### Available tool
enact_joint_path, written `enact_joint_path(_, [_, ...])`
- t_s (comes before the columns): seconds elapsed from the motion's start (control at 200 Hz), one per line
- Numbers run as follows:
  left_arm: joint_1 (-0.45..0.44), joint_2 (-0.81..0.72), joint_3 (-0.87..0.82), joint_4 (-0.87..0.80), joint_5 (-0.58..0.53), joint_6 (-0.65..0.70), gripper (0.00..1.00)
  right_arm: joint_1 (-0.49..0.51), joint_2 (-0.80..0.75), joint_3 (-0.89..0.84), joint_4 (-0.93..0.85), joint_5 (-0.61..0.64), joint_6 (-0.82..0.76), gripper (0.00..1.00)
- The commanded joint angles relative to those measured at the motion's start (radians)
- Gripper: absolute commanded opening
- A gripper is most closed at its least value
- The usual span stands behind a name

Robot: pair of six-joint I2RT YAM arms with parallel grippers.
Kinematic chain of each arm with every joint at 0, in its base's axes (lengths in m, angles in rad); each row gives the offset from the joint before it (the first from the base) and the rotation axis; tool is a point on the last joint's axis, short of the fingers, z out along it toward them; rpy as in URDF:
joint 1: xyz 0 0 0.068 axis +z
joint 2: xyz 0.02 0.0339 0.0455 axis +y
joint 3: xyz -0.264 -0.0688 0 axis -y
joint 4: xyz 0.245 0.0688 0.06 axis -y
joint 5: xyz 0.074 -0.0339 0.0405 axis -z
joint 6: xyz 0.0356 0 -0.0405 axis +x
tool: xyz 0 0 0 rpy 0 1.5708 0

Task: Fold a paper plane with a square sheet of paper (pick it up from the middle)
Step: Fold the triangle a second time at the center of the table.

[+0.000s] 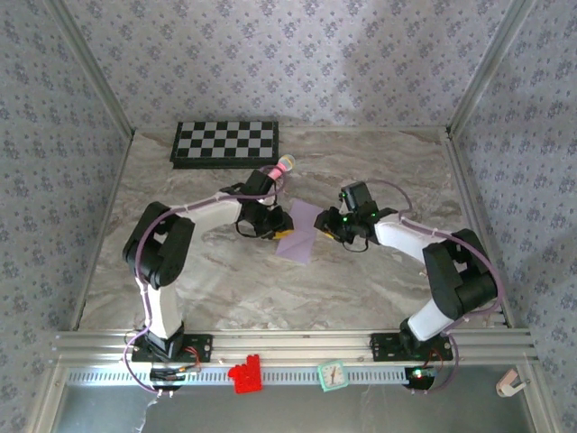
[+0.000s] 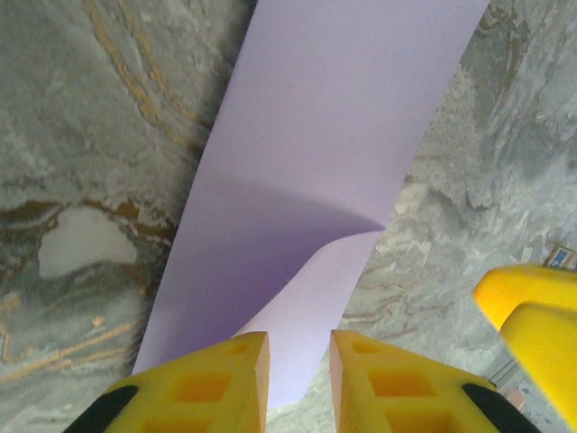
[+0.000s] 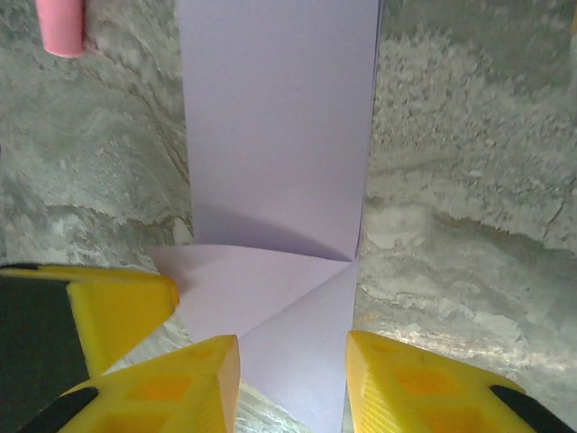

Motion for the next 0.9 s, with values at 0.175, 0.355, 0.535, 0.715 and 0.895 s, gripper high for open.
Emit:
enact_joint_path(0.175, [0.009, 0.061, -0.008, -0.008, -0.057, -0.039, 0.20, 0.040, 0.058, -0.021, 0.075, 0.010, 0.172, 0.42])
enact_joint_path(0.355, [0.009, 0.069, -0.049, 0.030, -0.059, -0.099, 0.20, 0.062, 0.085, -0.029, 0.128, 0.016, 0.249, 0.45])
enact_joint_path(0.535, [0.006, 0.060, -0.098, 0.061, -0.060, -0.175, 0.20, 0.077, 0.094, -0.052, 0.192, 0.043, 0.321, 0.45])
enact_joint_path(0.715, [0.003, 0.046, -0.130, 0.090, -0.063, -0.226, 0.21, 0.095, 0.114, -0.043, 0.198, 0.059, 0.345, 0.45])
enact_joint_path(0.895, [0.001, 0.041, -0.127, 0.086, -0.067, -0.231, 0.21, 0.102, 0.145, -0.032, 0.213, 0.051, 0.358, 0.44])
